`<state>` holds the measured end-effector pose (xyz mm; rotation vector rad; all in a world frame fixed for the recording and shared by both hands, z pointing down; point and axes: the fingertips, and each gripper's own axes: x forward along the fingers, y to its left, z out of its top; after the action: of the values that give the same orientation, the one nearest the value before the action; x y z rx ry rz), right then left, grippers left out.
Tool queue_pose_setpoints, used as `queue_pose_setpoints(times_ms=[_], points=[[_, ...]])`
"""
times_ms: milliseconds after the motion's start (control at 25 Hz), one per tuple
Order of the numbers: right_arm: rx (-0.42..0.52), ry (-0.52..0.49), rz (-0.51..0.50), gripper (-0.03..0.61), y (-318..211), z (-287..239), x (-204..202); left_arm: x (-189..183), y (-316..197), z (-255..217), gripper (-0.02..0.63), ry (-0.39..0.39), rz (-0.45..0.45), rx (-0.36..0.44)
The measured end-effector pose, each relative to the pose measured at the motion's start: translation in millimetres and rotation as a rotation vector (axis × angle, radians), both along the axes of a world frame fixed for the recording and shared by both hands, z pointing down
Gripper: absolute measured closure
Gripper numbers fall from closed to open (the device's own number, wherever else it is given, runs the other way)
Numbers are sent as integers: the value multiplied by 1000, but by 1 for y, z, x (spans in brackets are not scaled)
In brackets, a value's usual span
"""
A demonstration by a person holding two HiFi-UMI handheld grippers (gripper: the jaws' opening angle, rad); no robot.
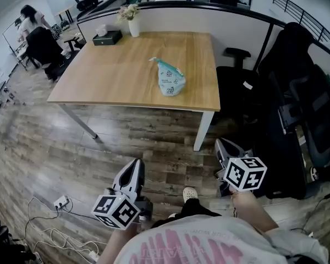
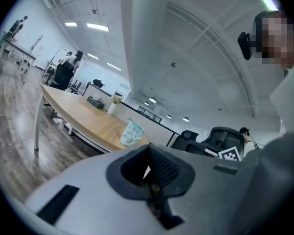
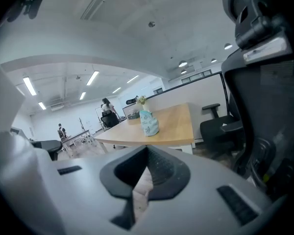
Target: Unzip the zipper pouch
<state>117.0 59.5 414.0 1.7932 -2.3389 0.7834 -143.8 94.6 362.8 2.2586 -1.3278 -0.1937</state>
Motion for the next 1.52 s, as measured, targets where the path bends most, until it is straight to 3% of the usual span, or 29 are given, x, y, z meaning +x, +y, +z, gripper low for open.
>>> queue_pose_setpoints(times_ms=[480,760,880,960,1240,1520], points=[[61,17,-76,580,-133,-24,23,38,-111,-11,611,6,-35,37],[-18,8,-162,573,-161,16,9,55,-136,18,611,13,-41,-28],[-61,11,-176,513,-176,36,5,54,-151,29,611,3,-41,-58],[-68,8,-192,509,-192,43,0,51,-168,36,611,1,-44,-68],[7,-39,-298,479,-260,24,-37,50,-246,32,611,6,-1,-59],[62,47,-347,453,-313,10,-57,52,-301,31,611,-17,60,-55]])
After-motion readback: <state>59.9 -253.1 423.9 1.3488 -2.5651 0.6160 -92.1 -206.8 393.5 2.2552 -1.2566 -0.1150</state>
